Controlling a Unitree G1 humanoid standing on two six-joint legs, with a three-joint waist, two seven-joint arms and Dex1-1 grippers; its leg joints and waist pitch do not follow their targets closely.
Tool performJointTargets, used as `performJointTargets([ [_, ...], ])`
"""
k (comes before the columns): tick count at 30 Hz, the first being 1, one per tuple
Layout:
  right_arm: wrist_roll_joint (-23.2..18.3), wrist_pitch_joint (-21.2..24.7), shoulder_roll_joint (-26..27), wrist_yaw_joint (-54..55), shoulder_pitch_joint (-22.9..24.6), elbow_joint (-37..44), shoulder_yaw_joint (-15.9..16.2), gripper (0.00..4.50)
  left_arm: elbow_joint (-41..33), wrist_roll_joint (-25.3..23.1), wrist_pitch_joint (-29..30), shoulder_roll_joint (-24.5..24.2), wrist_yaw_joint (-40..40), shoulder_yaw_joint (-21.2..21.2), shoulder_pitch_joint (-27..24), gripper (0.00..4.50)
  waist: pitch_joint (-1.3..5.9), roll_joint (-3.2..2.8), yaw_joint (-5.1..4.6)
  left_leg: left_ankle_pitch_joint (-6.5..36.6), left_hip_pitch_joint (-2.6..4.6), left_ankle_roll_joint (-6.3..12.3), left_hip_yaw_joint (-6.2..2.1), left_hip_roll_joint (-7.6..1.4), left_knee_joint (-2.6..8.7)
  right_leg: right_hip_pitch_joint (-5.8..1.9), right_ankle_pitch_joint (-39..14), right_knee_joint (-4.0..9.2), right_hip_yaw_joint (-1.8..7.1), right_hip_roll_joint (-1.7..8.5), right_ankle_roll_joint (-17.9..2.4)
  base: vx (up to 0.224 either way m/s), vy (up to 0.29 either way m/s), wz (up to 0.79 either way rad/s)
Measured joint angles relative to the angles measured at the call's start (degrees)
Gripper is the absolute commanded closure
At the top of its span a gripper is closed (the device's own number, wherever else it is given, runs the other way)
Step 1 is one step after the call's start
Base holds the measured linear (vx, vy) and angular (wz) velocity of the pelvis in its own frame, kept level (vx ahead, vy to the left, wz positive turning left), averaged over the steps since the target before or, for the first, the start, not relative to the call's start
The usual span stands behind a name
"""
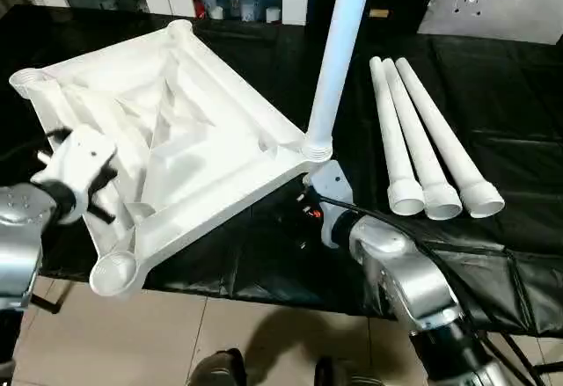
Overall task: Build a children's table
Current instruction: Rotate table base
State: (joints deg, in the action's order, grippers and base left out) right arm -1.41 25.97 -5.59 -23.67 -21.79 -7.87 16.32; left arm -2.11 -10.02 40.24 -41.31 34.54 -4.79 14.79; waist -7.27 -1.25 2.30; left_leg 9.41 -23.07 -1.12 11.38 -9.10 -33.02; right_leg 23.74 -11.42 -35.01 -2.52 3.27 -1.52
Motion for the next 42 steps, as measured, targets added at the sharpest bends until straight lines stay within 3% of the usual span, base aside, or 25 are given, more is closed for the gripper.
performJointTargets([
  [9,1.3,-3.0,1.6,0.9,-4.3,-7.8,0.5,0.00,-1.9,0.8,3.5,-2.3,1.8,1.0,-0.3,4.37,0.00,0.00,-0.21,0.0,0.00,-0.01,0.00,0.00,0.03,0.00,0.0,0.01,-0.01,0.00,0.0,0.000,0.000,0.00],
  [15,2.1,-4.6,2.3,1.4,-6.0,-13.1,0.5,0.00,-7.4,5.4,8.2,-5.6,11.6,4.1,-3.3,4.37,0.02,-0.03,0.16,0.0,0.06,-0.01,0.01,0.02,-0.01,-0.08,0.0,0.00,0.00,0.02,0.0,0.000,0.000,0.00],
  [19,2.3,-6.4,2.8,1.6,-7.3,-16.0,0.4,0.00,-10.2,10.5,7.2,-6.3,18.2,7.0,-4.6,4.37,0.03,-0.01,0.60,0.0,0.07,-0.01,0.00,0.01,-0.14,-0.15,0.1,-0.03,0.01,0.02,-0.1,0.000,0.000,0.00],
  [23,2.4,-7.7,2.6,1.9,-7.4,-17.5,-0.4,0.00,-13.4,14.5,6.8,-6.9,23.2,8.1,-5.5,4.37,0.08,0.07,-0.05,0.0,0.27,-0.01,0.03,0.02,-0.20,-0.32,0.1,-0.01,0.09,0.02,-0.2,0.000,0.000,0.00],
  [27,2.4,-8.3,2.6,2.1,-7.8,-18.9,-1.6,0.00,-13.8,16.6,6.8,-3.2,25.6,10.4,-4.4,4.37,0.09,0.08,-0.34,0.0,0.64,-0.02,0.04,0.02,-0.20,-0.63,0.1,-0.02,0.12,0.02,-0.2,0.000,0.000,0.00],
  [31,3.2,-9.1,2.5,3.2,-8.7,-20.6,-2.5,0.00,-7.7,17.1,0.7,4.0,27.2,15.1,0.4,4.37,0.10,0.10,-0.20,0.0,0.81,-0.03,0.06,0.04,-0.22,-0.80,0.2,-0.03,0.19,0.02,-0.2,0.000,0.000,0.00],
  [32,3.7,-9.4,2.3,4.2,-9.2,-21.2,-3.0,0.00,-4.0,17.1,-1.9,7.6,26.5,16.4,2.5,4.37,0.10,0.11,-0.01,0.0,0.80,-0.03,0.06,0.05,-0.29,-0.82,0.2,-0.03,0.19,0.02,-0.2,0.000,0.000,0.00],
  [36,4.7,-10.3,1.9,6.3,-9.9,-21.6,-4.2,0.00,4.9,15.2,-8.4,14.4,22.0,19.1,7.7,4.37,0.13,0.16,-0.25,0.0,0.60,-0.01,0.06,0.04,-0.40,-0.71,0.3,-0.03,0.18,0.02,-0.1,0.000,0.000,0.00],
  [40,6.2,-9.7,0.2,8.9,-11.0,-21.5,-6.5,0.00,14.8,12.2,-18.5,16.7,19.2,23.1,12.9,4.37,0.08,-0.22,1.25,-0.1,0.56,-0.04,0.05,-0.10,-0.35,-0.67,0.3,-0.15,-0.02,0.01,0.0,0.000,0.000,0.00],
  [42,6.2,-9.2,0.3,8.9,-10.2,-20.5,-6.5,0.00,18.4,11.1,-21.8,16.7,18.4,23.5,14.2,4.37,0.09,-0.49,1.56,-0.1,0.56,-0.05,0.05,-0.11,-0.32,-0.67,0.3,-0.18,-0.04,0.02,0.0,0.000,0.000,0.00],
])
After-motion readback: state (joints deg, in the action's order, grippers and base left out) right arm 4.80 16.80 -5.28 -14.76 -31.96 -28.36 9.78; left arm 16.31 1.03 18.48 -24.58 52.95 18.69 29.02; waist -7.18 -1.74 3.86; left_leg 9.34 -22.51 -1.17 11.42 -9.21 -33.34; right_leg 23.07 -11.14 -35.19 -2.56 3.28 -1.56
